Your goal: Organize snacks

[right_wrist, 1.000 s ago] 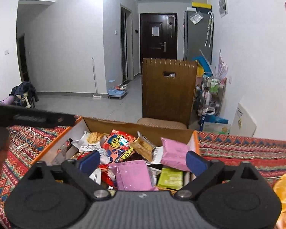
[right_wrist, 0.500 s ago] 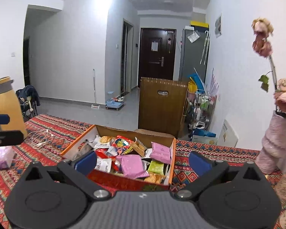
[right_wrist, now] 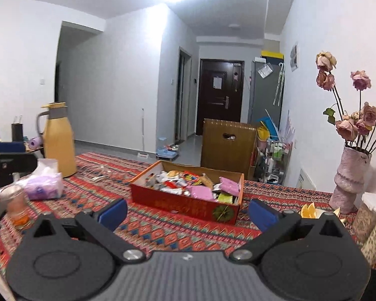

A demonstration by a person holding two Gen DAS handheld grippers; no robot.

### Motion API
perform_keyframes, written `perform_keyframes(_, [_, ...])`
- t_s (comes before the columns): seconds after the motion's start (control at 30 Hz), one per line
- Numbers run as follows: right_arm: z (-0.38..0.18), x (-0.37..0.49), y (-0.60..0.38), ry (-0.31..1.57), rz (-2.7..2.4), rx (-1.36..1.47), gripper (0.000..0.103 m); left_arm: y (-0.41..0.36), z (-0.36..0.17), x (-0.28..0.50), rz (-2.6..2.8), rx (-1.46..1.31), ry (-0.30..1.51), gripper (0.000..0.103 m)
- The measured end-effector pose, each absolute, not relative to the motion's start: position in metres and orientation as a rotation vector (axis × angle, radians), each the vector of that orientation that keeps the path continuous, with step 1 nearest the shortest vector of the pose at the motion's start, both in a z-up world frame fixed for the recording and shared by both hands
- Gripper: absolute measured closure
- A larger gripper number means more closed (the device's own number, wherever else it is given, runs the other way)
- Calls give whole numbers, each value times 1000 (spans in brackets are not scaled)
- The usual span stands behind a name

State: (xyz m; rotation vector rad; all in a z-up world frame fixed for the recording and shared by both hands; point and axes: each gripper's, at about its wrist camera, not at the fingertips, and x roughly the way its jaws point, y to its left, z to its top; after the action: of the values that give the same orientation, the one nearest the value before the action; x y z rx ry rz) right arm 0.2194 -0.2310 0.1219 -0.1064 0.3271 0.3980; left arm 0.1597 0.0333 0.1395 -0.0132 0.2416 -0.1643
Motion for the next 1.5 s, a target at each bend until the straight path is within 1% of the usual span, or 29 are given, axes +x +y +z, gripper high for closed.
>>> perform_keyframes(0.3, [81, 120, -229, 280, 381, -90, 0, 32, 92, 61, -77, -12, 202, 0])
perform_keyframes(0.5, [44, 66, -221, 263, 344, -42, 0, 34, 56, 15, 7, -19, 215, 0])
perform_keyframes(0.7, [6, 30, -211, 267, 266, -35, 0, 34, 29, -20, 46, 38, 229, 0])
perform_keyframes(0.83, [-11, 15, -204, 320, 307, -37, 0, 29, 14, -30, 68, -13, 252, 0])
perform_keyframes(0.97, [-14, 3, -202, 347, 352, -13, 0, 18, 4, -30, 37, -13, 290, 0])
perform_keyframes(1.2, [-13, 6, -207, 371, 333, 28, 0, 17, 6, -28, 14, -18, 287, 0])
perform_keyframes(1.5, [-11, 7, -205, 375, 339, 8, 0, 16, 5, -29, -1, -24, 288, 0])
